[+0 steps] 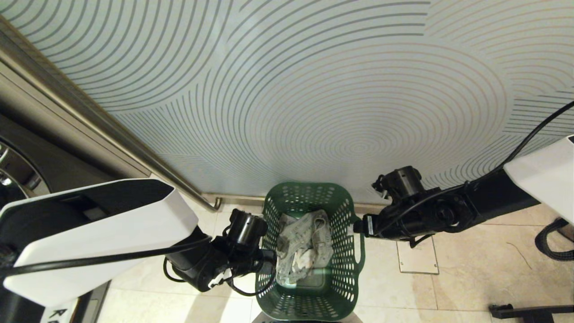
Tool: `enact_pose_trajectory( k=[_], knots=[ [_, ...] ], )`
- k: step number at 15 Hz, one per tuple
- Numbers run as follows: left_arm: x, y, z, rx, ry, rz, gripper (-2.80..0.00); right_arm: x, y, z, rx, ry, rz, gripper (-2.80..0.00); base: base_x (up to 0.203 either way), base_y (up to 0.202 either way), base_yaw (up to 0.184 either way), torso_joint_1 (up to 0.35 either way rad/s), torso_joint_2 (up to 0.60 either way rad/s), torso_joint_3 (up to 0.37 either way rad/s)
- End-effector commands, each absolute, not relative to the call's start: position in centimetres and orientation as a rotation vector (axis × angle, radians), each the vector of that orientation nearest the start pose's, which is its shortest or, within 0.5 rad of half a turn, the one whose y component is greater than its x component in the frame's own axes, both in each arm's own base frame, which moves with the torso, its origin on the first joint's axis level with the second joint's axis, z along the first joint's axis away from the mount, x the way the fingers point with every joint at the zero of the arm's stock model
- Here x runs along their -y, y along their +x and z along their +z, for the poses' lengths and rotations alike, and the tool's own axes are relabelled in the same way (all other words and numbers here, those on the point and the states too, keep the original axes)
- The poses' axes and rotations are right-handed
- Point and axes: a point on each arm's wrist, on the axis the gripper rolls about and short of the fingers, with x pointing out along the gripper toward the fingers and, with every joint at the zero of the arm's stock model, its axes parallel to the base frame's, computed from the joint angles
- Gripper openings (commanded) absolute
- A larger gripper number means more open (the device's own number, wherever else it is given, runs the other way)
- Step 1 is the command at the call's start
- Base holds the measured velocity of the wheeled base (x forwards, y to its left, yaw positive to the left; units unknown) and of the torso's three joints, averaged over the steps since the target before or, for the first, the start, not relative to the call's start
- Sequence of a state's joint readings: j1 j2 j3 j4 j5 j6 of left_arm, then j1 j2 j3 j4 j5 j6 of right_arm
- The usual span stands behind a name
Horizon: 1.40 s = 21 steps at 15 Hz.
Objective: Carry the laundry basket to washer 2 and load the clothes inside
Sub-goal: Pick up the clothes basket and put it beside the washing machine
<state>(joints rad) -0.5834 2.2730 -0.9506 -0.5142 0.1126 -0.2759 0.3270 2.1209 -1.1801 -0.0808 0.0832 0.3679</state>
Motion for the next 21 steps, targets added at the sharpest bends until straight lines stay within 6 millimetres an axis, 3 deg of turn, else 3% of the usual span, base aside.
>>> enact_pose_trajectory(
  k=[1, 7, 14, 19, 21],
  knots=[
    [21.1, 31.7, 0.4, -0.820, 0.005, -0.342, 0.00, -12.9, 37.6, 5.9, -0.929, 0.237, 0.221, 0.00, 0.000, 0.000, 0.000, 0.000, 0.00, 0.000],
    [21.9, 31.4, 0.4, -0.816, 0.008, -0.371, 0.00, -13.5, 39.7, 3.0, -0.806, 0.257, 0.244, 0.00, 0.000, 0.000, 0.000, 0.000, 0.00, 0.000],
    [23.1, 30.9, -0.2, -0.826, 0.012, -0.395, 0.00, -14.0, 39.8, 5.6, -0.731, 0.340, 0.260, 0.00, 0.000, 0.000, 0.000, 0.000, 0.00, 0.000],
    [23.2, 31.0, -0.3, -0.826, 0.012, -0.395, 0.00, -15.4, 39.0, 6.4, -0.751, 0.396, 0.335, 0.00, 0.000, 0.000, 0.000, 0.000, 0.00, 0.000],
    [23.2, 31.1, -0.2, -0.825, 0.011, -0.394, 0.00, -15.9, 38.6, 5.9, -0.784, 0.389, 0.339, 0.00, 0.000, 0.000, 0.000, 0.000, 0.00, 0.000]
  ],
)
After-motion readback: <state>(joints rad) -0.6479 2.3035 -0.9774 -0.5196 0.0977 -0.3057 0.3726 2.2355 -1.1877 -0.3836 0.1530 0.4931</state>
